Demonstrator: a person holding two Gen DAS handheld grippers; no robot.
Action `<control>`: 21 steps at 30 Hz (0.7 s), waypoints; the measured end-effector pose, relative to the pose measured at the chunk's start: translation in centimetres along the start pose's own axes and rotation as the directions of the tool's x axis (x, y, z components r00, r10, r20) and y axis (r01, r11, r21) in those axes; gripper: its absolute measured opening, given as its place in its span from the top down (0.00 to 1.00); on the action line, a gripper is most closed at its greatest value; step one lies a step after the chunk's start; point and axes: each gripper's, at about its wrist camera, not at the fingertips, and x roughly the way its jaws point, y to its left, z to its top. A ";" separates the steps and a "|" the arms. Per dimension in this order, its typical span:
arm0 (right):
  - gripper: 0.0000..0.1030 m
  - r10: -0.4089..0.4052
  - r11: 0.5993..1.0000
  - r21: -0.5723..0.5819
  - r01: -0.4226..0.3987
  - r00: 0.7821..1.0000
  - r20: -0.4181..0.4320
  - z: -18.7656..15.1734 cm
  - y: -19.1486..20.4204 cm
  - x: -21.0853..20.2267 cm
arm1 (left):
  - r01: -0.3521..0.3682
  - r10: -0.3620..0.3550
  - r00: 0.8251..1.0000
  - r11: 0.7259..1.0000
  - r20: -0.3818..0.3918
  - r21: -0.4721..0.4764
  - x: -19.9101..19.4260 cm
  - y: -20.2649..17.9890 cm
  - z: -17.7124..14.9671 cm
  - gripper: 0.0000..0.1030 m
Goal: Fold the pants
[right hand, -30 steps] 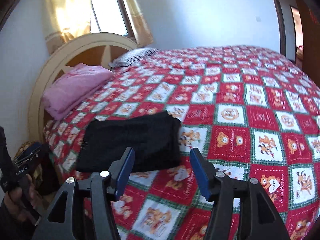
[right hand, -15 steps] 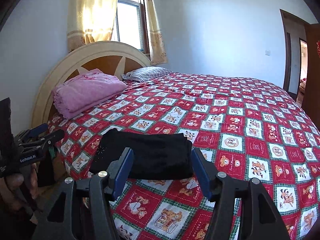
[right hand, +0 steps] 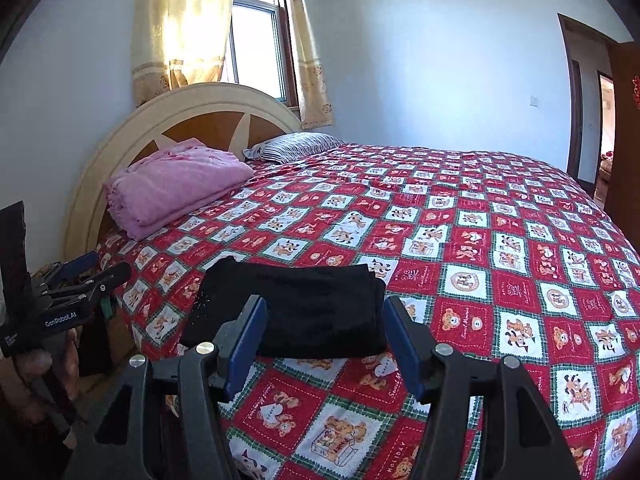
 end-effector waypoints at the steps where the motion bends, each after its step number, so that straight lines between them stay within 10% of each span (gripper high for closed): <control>1: 0.40 0.000 1.000 0.001 0.000 1.000 0.000 0.0 0.0 0.0 | -0.001 0.001 1.000 1.000 0.000 -0.001 0.0 0.0 0.0 0.00; 21: 0.40 0.000 1.000 0.004 0.000 1.000 0.010 0.0 -0.1 0.0 | -0.002 0.002 1.000 1.000 -0.009 0.001 0.3 0.1 -0.2 0.00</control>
